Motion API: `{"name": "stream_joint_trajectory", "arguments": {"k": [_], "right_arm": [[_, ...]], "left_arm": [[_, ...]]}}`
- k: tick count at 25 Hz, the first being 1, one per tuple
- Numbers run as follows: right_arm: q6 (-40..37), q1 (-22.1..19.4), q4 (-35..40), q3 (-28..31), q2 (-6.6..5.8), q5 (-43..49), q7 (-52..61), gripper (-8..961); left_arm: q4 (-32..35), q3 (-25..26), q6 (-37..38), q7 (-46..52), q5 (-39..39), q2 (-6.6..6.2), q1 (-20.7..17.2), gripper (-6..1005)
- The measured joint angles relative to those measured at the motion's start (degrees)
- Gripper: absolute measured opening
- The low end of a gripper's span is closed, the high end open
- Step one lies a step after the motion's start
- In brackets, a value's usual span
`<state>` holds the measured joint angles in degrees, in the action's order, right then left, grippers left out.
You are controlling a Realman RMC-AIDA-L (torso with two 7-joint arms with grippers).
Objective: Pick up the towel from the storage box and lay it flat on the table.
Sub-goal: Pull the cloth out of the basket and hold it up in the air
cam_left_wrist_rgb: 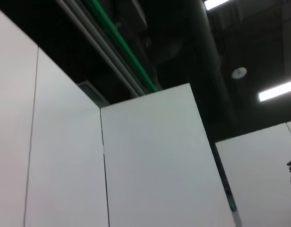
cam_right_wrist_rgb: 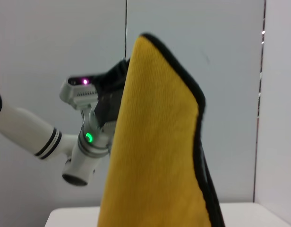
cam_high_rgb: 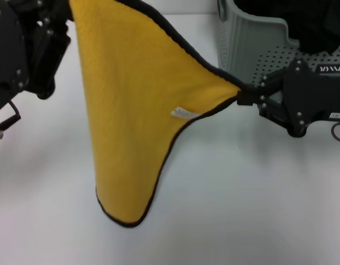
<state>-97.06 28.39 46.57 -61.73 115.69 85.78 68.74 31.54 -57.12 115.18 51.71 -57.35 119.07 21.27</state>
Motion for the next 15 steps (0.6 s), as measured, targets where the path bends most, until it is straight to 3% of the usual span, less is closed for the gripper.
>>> {"name": "stream_joint_trajectory", "arguments": {"k": [5, 10, 15], "right_arm": [[-3.5, -1.1, 3.6, 0.8, -0.3, -3.0, 4.2, 22], [-6.1, -2.6, 8.1, 4.4, -0.15, -3.7, 9.0, 25], [-6.6, -2.9, 10.3, 7.8, -0.34, -5.3, 14.3, 29]], "left_arm": [[0.0, 0.0, -2.9, 4.6, -3.7, -0.65, -0.8, 15], [0.1, 0.1, -9.0, 9.7, -4.2, -1.12, -2.0, 15], [-2.2, 2.9, -12.0, 15.7, -3.3, -3.24, -2.4, 14]]}}
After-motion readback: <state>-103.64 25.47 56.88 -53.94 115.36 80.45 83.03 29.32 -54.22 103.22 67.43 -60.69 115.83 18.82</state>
